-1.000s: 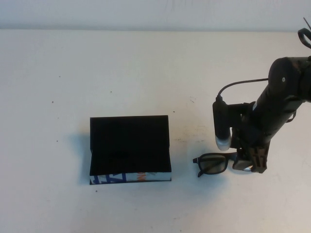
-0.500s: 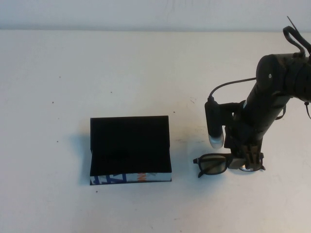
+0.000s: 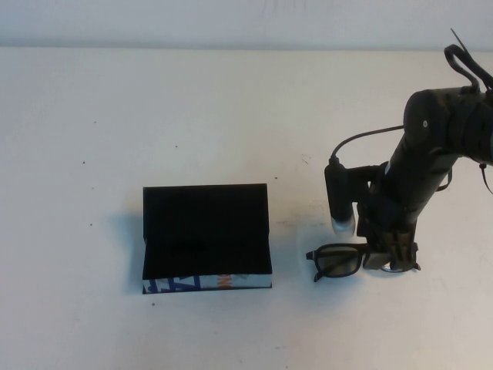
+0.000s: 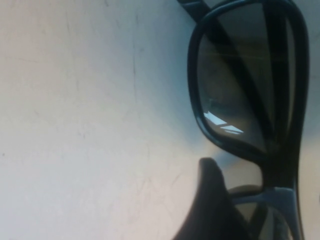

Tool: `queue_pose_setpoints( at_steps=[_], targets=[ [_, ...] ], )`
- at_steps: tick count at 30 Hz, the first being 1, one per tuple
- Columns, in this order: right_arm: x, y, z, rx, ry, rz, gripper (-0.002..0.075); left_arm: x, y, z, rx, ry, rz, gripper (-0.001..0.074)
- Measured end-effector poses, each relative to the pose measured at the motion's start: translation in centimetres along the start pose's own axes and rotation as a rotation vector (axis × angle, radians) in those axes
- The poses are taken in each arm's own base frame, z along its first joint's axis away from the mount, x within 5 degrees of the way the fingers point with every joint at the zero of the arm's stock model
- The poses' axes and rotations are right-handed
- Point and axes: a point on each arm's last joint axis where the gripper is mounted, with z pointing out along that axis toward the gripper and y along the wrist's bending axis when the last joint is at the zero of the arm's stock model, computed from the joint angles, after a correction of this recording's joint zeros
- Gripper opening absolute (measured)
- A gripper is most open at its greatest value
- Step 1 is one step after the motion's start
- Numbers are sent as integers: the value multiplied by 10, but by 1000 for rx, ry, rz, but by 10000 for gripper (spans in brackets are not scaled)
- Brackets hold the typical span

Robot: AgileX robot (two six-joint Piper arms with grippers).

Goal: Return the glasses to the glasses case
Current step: Pick up the glasses from the table

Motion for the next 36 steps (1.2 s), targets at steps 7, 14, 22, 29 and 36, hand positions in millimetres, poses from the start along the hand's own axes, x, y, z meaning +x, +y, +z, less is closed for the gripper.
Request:
queue_pose_setpoints(
  at_steps=[7, 14, 22, 29, 36],
  targets=[
    [2, -2, 12, -27, 16, 2, 400, 0, 0, 0, 0, 0, 0, -1],
    [2, -2, 12, -25, 17, 1, 399, 0, 0, 0, 0, 0, 0, -1],
    [2, 0, 12, -47, 21, 2, 262, 0, 0, 0, 0, 0, 0, -1],
    [3, 1, 12, -60, 22, 3, 69, 0, 0, 0, 0, 0, 0, -1],
    [-4, 9, -1, -68, 20, -21, 64, 0, 0, 0, 0, 0, 0, -1]
  ],
)
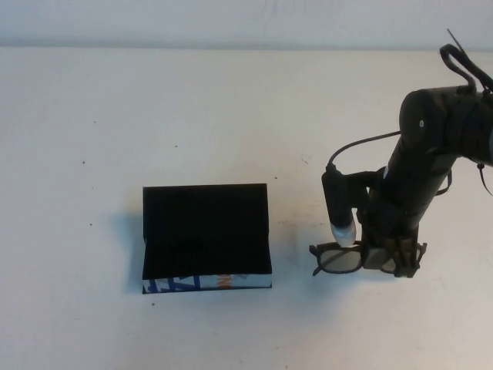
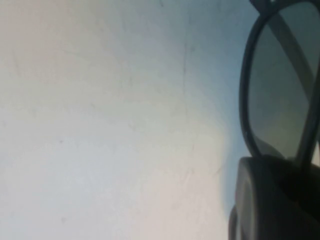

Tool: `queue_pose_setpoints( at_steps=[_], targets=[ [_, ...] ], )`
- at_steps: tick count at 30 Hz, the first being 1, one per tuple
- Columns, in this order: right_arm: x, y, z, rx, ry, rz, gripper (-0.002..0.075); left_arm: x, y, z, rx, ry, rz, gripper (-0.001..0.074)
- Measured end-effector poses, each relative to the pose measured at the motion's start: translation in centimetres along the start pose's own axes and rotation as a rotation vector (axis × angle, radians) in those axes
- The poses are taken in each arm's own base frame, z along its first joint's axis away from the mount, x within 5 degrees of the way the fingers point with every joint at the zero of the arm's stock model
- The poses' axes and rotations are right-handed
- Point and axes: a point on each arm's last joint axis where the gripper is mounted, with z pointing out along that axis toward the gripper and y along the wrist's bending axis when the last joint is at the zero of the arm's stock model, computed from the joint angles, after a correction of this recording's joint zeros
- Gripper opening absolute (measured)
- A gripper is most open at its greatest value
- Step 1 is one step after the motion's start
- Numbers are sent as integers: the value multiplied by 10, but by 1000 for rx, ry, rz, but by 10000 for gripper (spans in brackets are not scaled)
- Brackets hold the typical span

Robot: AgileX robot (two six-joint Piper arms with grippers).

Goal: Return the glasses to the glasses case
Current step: Pick up the glasses from the table, then place the glasses in the glasses case

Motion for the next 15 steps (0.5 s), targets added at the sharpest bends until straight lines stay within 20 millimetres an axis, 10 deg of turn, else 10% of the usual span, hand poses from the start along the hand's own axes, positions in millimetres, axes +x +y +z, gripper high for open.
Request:
queue_pose_setpoints(
  at_steps=[8, 15],
  targets=[
    [-33, 31, -45, 7, -19, 34, 64, 0, 0, 0, 0, 0, 0, -1],
    [-108, 33, -63, 69, -103, -93, 64, 0, 0, 0, 0, 0, 0, -1]
  ],
)
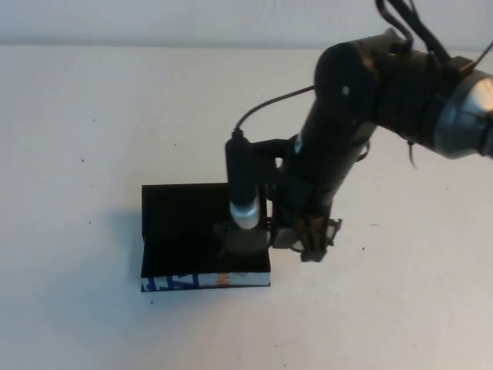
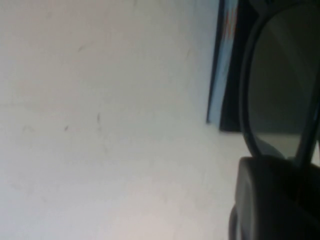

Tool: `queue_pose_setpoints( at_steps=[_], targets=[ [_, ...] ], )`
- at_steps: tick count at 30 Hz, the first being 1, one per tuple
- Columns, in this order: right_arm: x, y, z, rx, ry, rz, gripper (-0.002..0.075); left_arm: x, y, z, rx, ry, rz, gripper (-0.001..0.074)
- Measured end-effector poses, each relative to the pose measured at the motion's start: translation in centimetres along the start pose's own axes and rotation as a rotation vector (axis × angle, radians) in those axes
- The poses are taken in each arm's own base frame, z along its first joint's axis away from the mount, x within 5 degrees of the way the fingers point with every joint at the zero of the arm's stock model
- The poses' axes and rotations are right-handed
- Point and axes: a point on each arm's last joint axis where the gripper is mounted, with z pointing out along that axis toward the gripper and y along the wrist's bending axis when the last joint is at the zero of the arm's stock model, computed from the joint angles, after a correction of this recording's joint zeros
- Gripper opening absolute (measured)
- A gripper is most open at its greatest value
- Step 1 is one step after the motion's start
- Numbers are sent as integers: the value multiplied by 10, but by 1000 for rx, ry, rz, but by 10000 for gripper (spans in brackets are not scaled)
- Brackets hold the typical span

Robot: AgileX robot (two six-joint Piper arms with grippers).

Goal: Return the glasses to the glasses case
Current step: Place the glasses in the glasses case

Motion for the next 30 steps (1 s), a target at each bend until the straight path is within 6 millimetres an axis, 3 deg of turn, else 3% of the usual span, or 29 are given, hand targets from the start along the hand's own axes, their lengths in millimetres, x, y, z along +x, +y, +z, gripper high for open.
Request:
queue_pose_setpoints(
  at_steps=[4, 10, 19, 30],
  targets=[
    [-32, -15, 16, 13, -24, -43, 64, 0, 0, 0, 0, 0, 0, -1],
    [-60, -26, 45, 4, -33, -85, 64, 0, 0, 0, 0, 0, 0, -1],
    [-66, -33, 71, -25, -17, -91, 64, 0, 0, 0, 0, 0, 0, -1],
    [-71, -34, 74, -24, -20, -89, 64, 0, 0, 0, 0, 0, 0, -1]
  ],
)
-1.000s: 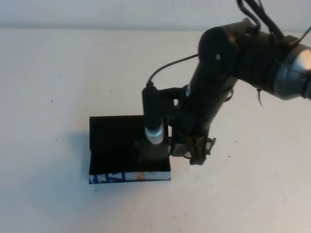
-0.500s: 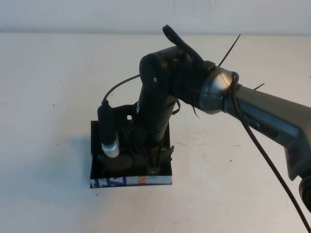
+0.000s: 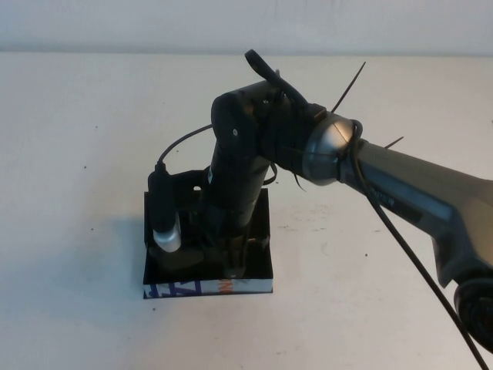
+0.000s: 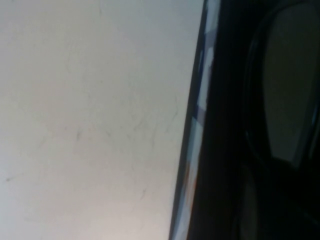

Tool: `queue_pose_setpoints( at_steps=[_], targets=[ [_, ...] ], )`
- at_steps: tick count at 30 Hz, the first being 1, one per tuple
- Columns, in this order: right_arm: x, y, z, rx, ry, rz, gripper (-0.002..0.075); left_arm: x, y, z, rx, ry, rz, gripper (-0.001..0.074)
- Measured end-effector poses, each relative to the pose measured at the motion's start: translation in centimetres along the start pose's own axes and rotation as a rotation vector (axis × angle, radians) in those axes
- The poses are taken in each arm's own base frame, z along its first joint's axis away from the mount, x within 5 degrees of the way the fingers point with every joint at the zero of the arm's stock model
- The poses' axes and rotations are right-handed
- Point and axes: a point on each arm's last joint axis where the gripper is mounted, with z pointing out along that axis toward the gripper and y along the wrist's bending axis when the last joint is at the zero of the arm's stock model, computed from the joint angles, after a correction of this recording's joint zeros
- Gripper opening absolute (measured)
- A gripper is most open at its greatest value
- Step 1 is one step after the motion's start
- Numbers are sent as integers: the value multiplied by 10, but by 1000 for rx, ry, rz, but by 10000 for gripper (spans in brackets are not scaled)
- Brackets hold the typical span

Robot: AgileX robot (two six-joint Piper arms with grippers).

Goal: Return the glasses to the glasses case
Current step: Place the glasses in the glasses case

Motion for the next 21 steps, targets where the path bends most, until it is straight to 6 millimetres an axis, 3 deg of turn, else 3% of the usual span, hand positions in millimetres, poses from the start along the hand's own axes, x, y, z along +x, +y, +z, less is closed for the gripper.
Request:
queue_pose_setpoints(
  at_steps=[21],
  targets=[
    [-5, -1, -3, 15, -7, 54, 64, 0, 0, 0, 0, 0, 0, -1]
  ],
)
